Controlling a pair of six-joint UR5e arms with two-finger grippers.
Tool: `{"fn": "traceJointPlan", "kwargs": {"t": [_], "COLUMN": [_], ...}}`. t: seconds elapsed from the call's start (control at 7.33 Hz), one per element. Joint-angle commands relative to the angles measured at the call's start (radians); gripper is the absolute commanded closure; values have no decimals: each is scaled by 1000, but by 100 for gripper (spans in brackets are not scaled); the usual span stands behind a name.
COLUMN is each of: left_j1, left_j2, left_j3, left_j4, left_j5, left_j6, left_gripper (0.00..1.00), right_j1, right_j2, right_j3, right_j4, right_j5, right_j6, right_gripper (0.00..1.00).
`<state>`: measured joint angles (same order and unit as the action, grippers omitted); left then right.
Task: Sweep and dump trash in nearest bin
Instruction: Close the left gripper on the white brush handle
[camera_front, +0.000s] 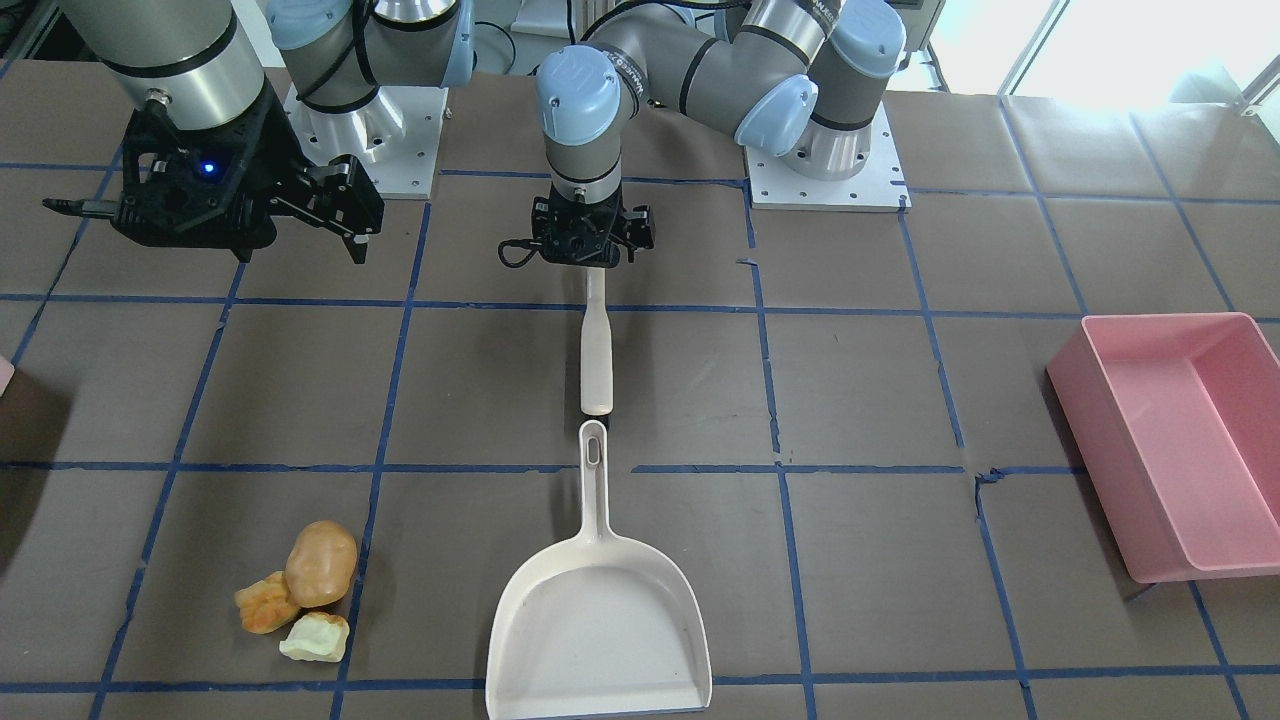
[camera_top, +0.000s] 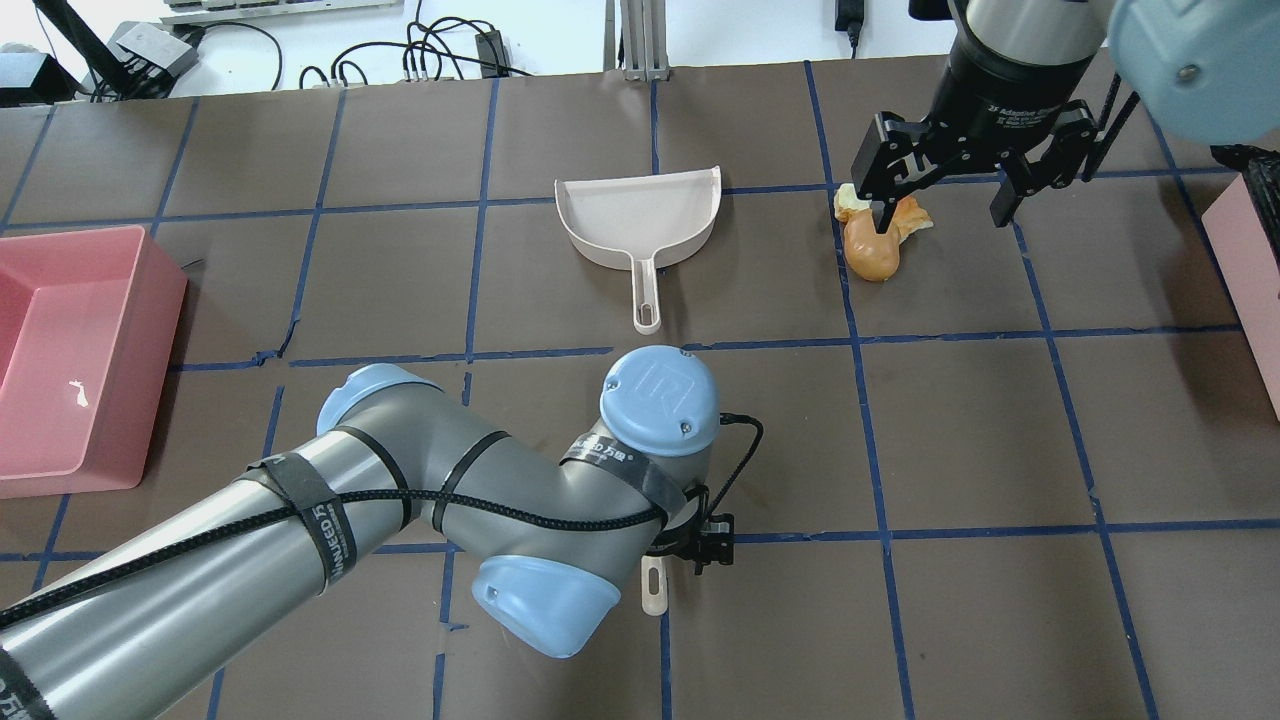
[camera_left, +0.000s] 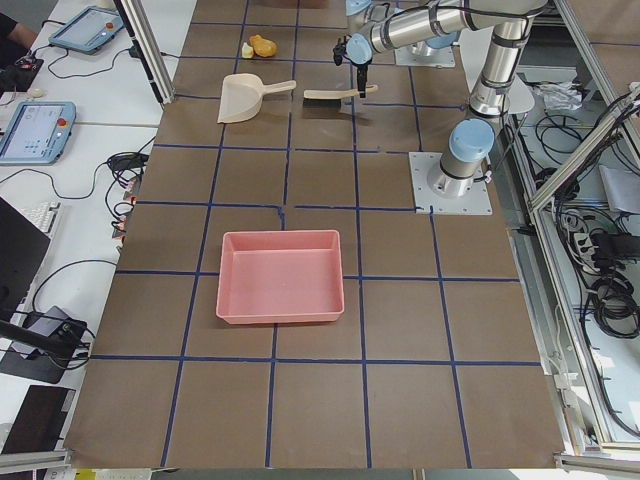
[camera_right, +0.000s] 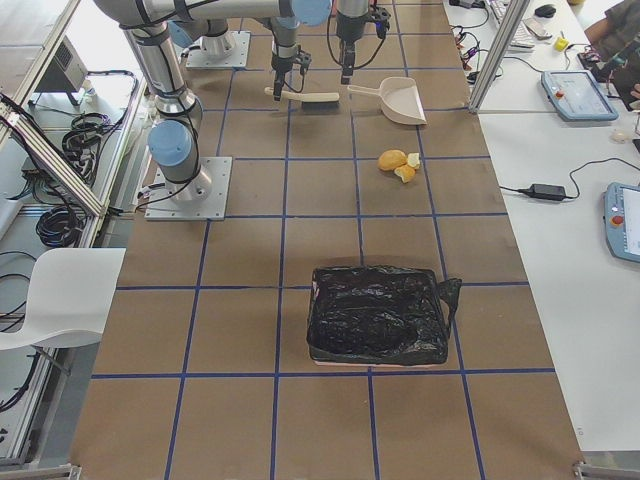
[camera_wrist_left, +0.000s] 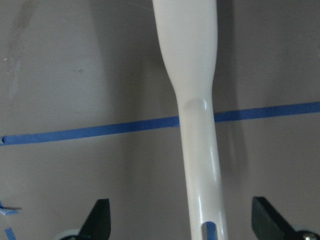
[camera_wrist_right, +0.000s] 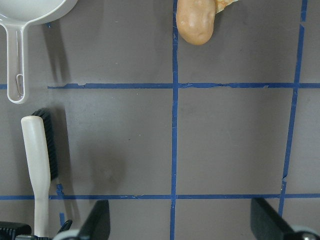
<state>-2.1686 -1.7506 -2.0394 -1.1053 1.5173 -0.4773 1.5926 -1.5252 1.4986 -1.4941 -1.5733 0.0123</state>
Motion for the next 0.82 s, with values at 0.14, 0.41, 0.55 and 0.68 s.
{"fn": "traceJointPlan", "kwargs": {"t": [0.14, 0.41, 0.55, 0.68], "left_j1": [-4, -4, -4, -4], "left_j2": [-4, -4, -4, 0], "left_j3": [-2, -1, -1, -1], "left_j4": [7, 8, 8, 8], "left_j5": [-11, -11, -11, -9], "left_j6": [3, 2, -4, -6], "left_gripper": [18, 53, 72, 91], "right_j1": [0, 0, 0, 0], "right_j2": [4, 4, 4, 4], "right_j3": [0, 0, 0, 0], "right_j4": [0, 2, 2, 0], "right_j5": [-1, -1, -2, -1], "right_j6": [0, 0, 0, 0], "right_gripper": [0, 0, 0, 0]}}
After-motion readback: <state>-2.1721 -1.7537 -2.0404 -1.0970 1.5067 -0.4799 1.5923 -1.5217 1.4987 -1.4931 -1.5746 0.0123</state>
